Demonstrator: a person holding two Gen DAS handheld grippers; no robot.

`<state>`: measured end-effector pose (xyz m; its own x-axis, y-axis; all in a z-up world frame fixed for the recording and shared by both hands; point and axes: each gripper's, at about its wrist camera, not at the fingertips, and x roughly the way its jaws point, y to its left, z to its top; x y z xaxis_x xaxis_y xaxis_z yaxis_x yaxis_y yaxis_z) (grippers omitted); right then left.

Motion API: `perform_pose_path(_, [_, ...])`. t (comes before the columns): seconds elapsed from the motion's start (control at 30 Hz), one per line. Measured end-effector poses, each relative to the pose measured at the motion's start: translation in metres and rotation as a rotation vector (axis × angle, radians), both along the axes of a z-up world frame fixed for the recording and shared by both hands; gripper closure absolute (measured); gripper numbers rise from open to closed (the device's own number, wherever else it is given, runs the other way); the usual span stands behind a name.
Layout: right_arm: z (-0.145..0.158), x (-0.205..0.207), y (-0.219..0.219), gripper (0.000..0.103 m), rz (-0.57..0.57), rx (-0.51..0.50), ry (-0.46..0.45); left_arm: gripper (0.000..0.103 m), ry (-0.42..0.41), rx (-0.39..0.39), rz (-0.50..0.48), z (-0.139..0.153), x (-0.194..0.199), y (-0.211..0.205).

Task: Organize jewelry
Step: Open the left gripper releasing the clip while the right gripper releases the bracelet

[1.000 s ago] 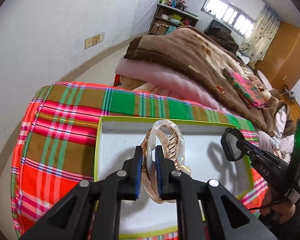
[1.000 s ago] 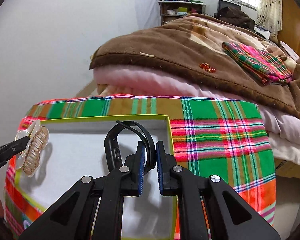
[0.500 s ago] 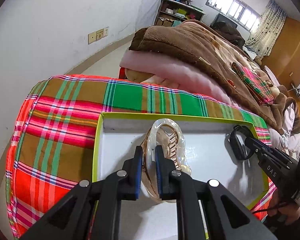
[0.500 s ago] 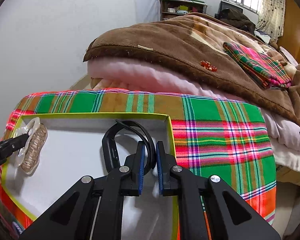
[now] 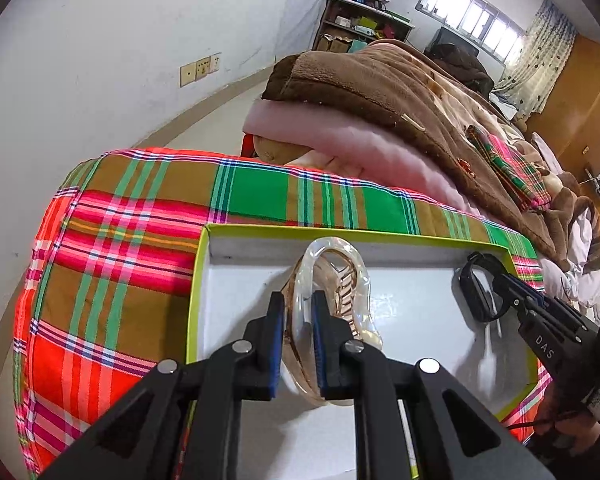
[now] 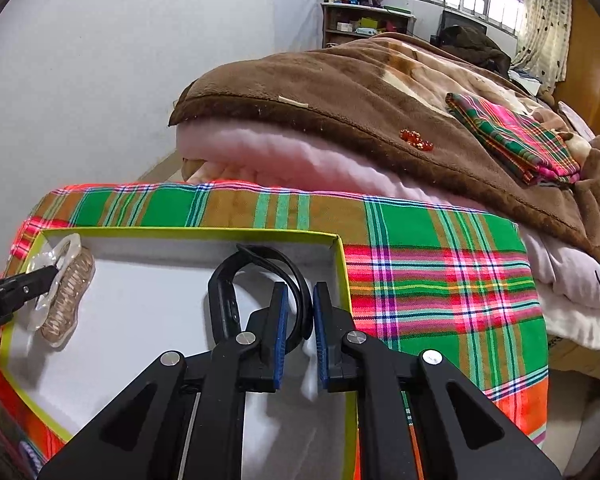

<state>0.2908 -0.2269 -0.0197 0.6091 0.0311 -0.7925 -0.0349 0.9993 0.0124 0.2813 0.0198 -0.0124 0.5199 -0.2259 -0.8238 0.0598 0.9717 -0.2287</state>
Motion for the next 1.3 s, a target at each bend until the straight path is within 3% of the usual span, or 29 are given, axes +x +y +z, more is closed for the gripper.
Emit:
perform_pose_path(0.2, [0.001,-0.002,0.001,0.086,-0.002,0.007,-0.006,0.073,-0.013,-0.005,0.009,0.005,-0.002,0.003])
perform_pose_path(0.5, [0.017,-0.017,0.002,0.079,0.003,0.033,-0.051,0.061,-0.062,-0.007,-0.004,0.023,-0.022,0.004])
perform_pose_path(0.97, [0.054,-0.069,0.005,0.078,0.031,0.055,-0.14,0.058,-0.141,-0.016,-0.011,0.059,-0.076,0.006])
perform_pose_path(1.3, [0.048,-0.132,-0.002,0.078,0.129,0.11,-0.136,0.057,-0.106,-0.028,-0.017,0.038,-0.132,0.03])
